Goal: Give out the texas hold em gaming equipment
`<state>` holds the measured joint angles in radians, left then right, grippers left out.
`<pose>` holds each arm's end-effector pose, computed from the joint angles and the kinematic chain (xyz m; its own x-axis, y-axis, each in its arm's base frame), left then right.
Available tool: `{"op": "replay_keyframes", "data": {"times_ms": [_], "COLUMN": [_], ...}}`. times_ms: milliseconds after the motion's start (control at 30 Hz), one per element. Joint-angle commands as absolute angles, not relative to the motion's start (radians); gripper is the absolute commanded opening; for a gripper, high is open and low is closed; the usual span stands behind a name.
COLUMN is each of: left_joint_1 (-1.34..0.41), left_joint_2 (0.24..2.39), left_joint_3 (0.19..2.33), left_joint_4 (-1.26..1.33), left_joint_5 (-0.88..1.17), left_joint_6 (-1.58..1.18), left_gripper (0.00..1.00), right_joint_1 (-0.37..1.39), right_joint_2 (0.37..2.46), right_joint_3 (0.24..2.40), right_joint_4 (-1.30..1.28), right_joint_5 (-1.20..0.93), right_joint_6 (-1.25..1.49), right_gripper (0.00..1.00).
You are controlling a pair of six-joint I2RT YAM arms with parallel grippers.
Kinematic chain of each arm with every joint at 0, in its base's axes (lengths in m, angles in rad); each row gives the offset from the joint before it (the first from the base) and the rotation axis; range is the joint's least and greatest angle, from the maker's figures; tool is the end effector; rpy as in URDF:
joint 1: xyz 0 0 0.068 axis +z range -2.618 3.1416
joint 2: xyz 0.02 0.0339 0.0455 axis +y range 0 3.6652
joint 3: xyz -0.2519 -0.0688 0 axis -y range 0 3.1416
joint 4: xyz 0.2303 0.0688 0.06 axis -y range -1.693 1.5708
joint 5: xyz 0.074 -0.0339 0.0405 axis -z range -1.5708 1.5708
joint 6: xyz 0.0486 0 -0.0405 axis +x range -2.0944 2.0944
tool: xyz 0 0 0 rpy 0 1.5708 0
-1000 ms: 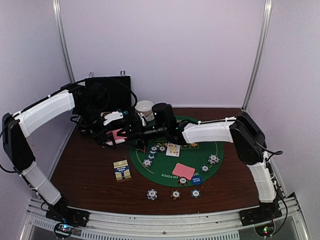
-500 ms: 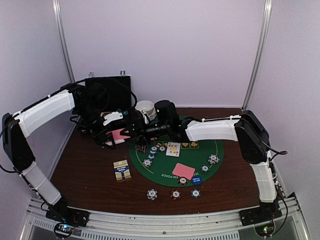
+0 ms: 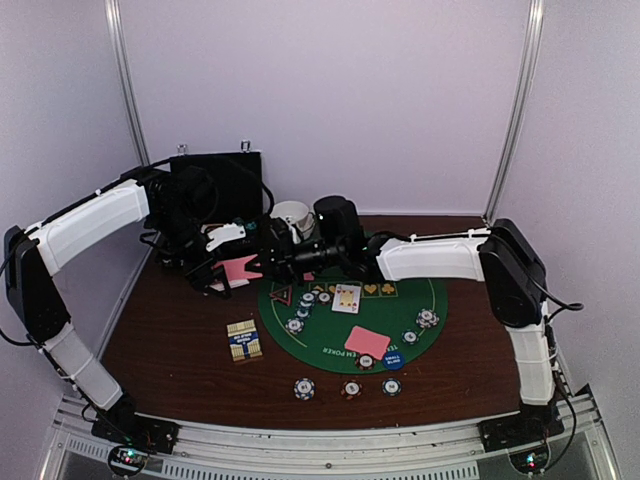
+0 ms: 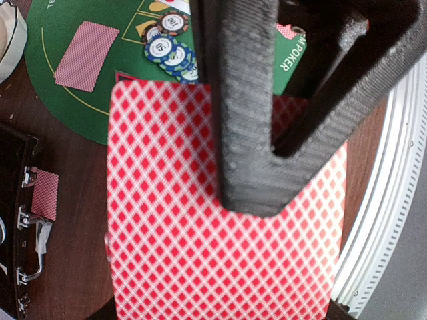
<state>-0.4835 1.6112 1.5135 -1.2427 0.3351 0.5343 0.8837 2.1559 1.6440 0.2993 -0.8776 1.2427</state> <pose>0.2516 -0.1502 0.2857 -0.4844 0.7975 -0.3596 0.8740 0.4591 -0.1593 0.2832 0.4041 0.2408 -0.9623 -0.2191 -0.1613 -0.1862 0.0977 0.9776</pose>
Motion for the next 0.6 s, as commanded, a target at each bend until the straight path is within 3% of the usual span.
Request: {"op": "replay_keyframes", "data": {"times_ms": [0,100,567], "left_joint_1": [-0.480,-0.480,-0.480], "left_joint_2": [1.593,1.594,1.586], "left_joint_3": [1.528,1.525,1.508], "left_joint_4": [-1.229,-1.229,-1.230], "left_joint_5": [0.332,0.329,0.298], "left_joint_6": [0.553,0.552,0.560], "left_gripper": [0.00,0.00,0.00], "right_joint_1": [0.875,0.869,0.783], "right_joint_2": [2.095,2.085,1.953], "right_joint_3": [1.616,1.609,1.482], "right_joint_4": [0.319,0.310,0.210], "right_joint_5": [-0.897,-0.900,-0.904], "right_joint_6": [1.247,1.244,1.157], "right_gripper": [0.05,0.00,0.00]}}
